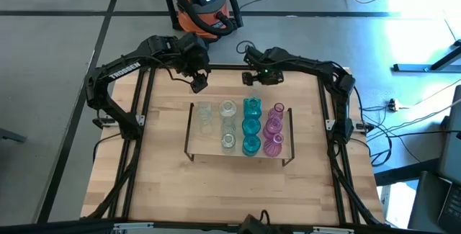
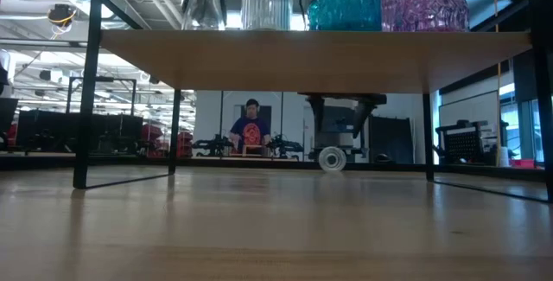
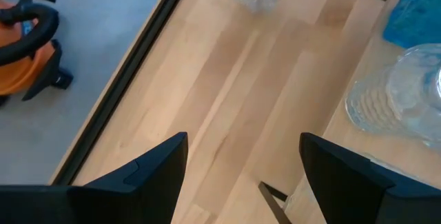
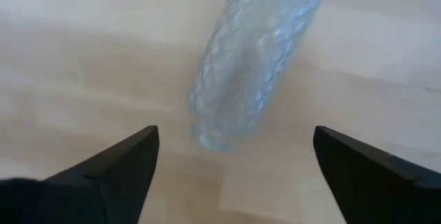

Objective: Sort vases onto shelf
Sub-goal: Put the transparent vase on the shelf

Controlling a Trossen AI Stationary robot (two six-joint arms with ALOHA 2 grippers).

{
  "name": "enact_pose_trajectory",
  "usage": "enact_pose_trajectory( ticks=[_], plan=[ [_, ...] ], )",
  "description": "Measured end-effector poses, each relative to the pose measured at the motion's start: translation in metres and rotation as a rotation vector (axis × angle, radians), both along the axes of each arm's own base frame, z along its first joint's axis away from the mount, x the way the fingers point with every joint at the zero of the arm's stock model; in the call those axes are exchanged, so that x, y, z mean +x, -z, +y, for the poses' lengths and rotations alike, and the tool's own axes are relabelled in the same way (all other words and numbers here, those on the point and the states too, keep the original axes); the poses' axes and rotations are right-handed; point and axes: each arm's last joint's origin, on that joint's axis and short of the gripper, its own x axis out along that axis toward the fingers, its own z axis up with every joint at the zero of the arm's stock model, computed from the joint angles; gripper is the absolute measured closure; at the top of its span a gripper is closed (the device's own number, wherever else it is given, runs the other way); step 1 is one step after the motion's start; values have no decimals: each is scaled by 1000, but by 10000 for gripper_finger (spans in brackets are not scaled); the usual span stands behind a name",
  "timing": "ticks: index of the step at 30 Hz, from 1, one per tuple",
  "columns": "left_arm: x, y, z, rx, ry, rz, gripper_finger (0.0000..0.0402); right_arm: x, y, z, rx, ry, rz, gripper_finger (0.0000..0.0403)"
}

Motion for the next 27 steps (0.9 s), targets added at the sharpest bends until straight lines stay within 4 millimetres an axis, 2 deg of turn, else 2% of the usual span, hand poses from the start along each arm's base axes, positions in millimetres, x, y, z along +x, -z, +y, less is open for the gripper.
enact_pose_trajectory(
  ticks=[5, 9, 13, 15, 17, 21, 27],
  plan=[
    [-2, -1, 7, -18, 29, -23, 129, -2, 12, -17, 15, 133, -108, 18],
    [-3, -1, 9, -24, 53, -27, 129, -2, 37, -22, 65, 174, -62, 18],
    [-3, -1, 9, -16, 70, -23, 129, 8, 63, -25, 123, 170, -77, 21],
    [-3, -1, 9, -16, 72, -23, 129, 11, 72, -26, 143, 166, -84, 39],
    [-3, -1, 9, -16, 72, -23, 129, 13, 75, -23, 150, 162, -78, 75],
    [-4, -1, 9, -19, 72, -19, 129, 15, 75, -22, 139, 125, -82, 200],
    [-4, -1, 8, -19, 72, -19, 129, 17, 67, -21, 130, 4, -113, 205]
  ],
)
